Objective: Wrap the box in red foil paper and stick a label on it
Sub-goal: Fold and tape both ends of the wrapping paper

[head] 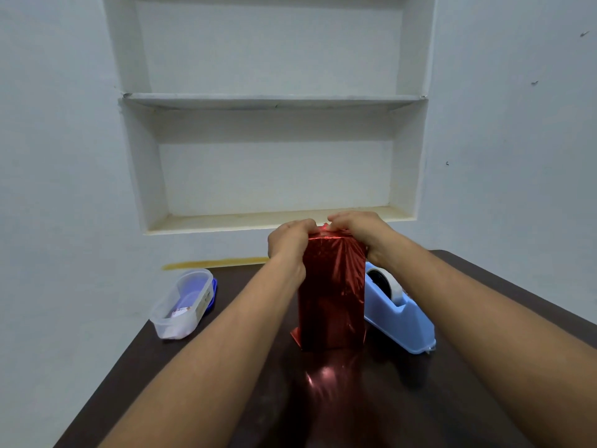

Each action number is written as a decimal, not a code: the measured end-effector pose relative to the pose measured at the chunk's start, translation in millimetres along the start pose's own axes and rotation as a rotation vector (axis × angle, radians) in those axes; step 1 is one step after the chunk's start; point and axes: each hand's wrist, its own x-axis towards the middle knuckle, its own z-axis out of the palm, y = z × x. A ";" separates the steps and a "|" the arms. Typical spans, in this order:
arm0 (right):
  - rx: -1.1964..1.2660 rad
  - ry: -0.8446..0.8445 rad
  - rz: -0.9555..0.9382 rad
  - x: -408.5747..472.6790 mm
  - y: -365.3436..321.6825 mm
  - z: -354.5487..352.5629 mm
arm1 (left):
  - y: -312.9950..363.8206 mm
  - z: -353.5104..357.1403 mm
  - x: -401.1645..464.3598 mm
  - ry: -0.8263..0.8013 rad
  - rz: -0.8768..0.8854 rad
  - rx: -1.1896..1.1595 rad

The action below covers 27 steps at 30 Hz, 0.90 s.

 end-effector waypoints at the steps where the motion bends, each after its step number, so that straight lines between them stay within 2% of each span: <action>1: 0.004 0.014 -0.009 0.4 0.2 1.2 | 0.0 0.1 -0.4 0.004 0.001 0.002; 7: 0.030 0.037 0.025 5.5 -2.5 2.7 | 1.3 -0.1 -4.1 0.001 -0.039 0.000; 12: 0.014 0.079 -0.016 3.2 2.2 4.0 | -1.0 0.3 -2.1 0.064 -0.021 -0.005; 15: 0.013 0.233 -0.043 -0.6 6.6 2.3 | -3.2 0.8 4.4 0.054 -0.009 -0.019; 19: -0.074 0.399 -0.195 -26.2 10.6 -17.1 | -6.2 -0.2 12.1 0.056 0.006 -0.007; 21: -0.194 0.431 -0.188 -41.3 20.0 -34.5 | -6.6 -0.4 14.0 0.064 0.021 -0.009; 24: -0.623 0.524 -0.163 -57.8 38.7 -66.0 | -9.1 -0.1 17.6 0.052 0.036 -0.027; 27: -0.917 0.495 0.031 -62.0 46.0 -93.4 | -9.9 0.0 19.6 0.044 0.045 -0.029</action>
